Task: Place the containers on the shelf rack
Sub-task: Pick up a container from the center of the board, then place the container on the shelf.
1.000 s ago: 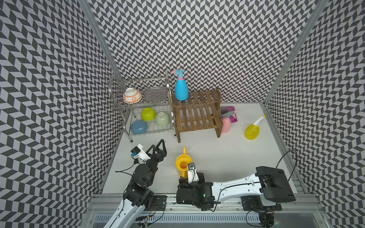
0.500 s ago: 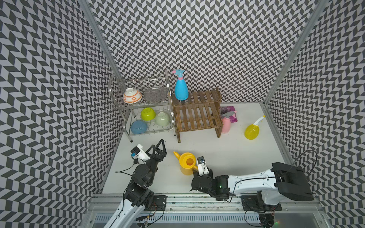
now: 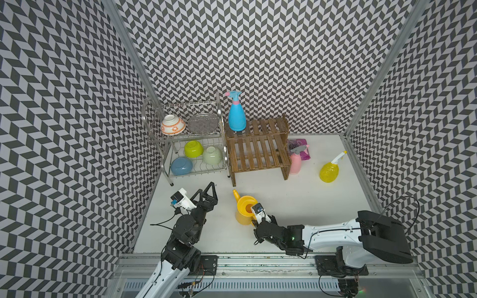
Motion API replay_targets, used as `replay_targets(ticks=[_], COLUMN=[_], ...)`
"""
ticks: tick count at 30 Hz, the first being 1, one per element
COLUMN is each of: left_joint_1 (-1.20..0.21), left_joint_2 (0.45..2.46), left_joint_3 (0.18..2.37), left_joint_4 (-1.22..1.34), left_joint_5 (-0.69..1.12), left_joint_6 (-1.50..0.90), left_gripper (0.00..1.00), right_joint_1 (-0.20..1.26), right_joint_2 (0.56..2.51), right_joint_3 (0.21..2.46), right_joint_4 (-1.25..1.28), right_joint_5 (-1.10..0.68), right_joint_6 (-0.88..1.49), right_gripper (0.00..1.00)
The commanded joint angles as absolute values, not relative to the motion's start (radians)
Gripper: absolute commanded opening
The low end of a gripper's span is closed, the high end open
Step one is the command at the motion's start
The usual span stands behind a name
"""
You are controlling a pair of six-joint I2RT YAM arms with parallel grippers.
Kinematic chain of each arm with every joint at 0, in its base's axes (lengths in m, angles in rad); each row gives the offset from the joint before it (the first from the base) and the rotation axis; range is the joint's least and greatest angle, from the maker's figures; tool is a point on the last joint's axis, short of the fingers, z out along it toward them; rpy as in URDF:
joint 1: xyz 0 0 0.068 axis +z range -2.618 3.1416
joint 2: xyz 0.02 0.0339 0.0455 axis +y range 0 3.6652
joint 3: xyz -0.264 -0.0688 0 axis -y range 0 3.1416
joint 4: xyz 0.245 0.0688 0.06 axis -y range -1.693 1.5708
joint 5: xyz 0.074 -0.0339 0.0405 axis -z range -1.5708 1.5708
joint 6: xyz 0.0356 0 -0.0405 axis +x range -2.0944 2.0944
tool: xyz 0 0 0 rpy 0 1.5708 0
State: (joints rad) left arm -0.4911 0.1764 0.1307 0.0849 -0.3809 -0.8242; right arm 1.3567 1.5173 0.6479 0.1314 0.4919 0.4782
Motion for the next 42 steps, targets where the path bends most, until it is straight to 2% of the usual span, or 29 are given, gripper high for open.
replay_targets(ticks=[1, 3, 6, 11, 18, 21, 25, 30, 37, 42], left_joint_1=[-0.496, -0.496, -0.495, -0.496, -0.496, -0.496, -0.495, -0.496, -0.496, -0.496], left_joint_2=[0.176, 0.176, 0.176, 0.176, 0.166, 0.194, 0.26, 0.347, 0.349, 0.305], left_joint_3=[0.128, 0.127, 0.125, 0.115, 0.046, 0.042, 0.054, 0.074, 0.078, 0.073], left_joint_4=[0.1, 0.102, 0.108, 0.14, 0.353, 0.401, 0.435, 0.452, 0.451, 0.43], left_joint_5=[-0.367, -0.364, -0.356, -0.319, -0.021, 0.052, 0.107, 0.16, 0.176, 0.166], left_joint_6=[-0.807, -0.805, -0.804, -0.788, -0.667, -0.653, -0.651, -0.651, -0.655, -0.656], left_gripper=[0.96, 0.96, 0.96, 0.96, 1.0, 1.0, 1.0, 1.0, 1.0, 1.0], right_joint_1=[1.358, 1.358, 1.356, 1.346, 1.215, 1.114, 1.003, 0.877, 0.723, 0.661], right_joint_2=[1.444, 1.392, 1.274, 0.971, 0.493, 0.399, 0.423, 0.551, 0.835, 1.014], right_joint_3=[0.605, 0.568, 0.512, 0.38, 0.253, 0.281, 0.363, 0.478, 0.718, 0.948], right_joint_4=[0.226, 0.241, 0.25, 0.288, 0.254, 0.171, 0.114, 0.114, 0.127, 0.062], right_joint_5=[0.476, 0.489, 0.519, 0.51, 0.388, 0.321, 0.254, 0.166, 0.039, 0.055], right_joint_6=[0.429, 0.418, 0.406, 0.375, 0.361, 0.361, 0.341, 0.313, 0.27, 0.206], right_gripper=[0.04, 0.0, 0.0, 0.0, 0.0, 0.0, 0.0, 0.0, 0.0, 0.0])
